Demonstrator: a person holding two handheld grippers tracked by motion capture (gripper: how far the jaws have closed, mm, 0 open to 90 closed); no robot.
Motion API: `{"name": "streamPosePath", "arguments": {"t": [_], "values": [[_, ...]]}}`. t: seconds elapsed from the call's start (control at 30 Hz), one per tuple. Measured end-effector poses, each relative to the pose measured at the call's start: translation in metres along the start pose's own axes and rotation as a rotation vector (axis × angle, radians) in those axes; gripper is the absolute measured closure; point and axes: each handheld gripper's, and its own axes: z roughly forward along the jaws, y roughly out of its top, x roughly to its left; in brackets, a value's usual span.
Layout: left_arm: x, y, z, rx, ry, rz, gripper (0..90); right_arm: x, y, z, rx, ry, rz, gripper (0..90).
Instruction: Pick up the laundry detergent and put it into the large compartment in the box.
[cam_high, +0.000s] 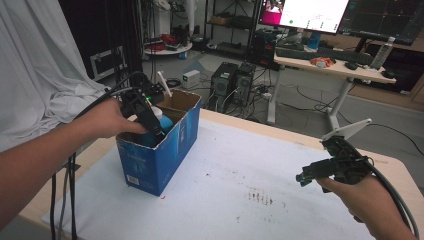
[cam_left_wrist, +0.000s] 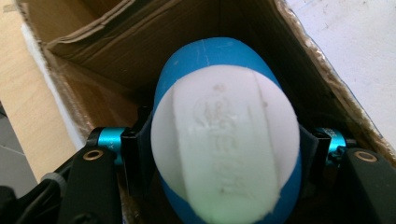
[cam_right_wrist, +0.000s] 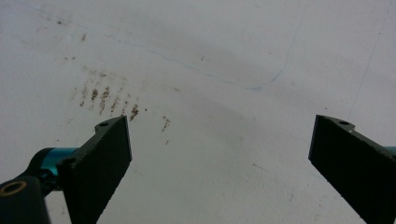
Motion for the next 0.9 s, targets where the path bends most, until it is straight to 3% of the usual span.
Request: {"name": "streamPosePath", "arguments": {"t": [0.47,0.9], "values": [[0.0001,-0.0051,0.0010,-0.025,-0.009,0.037,37.2,0.0007,-0.0010,0.0009,0.004,0.005,0.004,5.0],[-0.0011,-0.0047,0.0011,-0.016,-0.007,0.032,36.7,0.0006,-0.0014,0.0005,-0.002,0.004,0.001,5.0]]}}
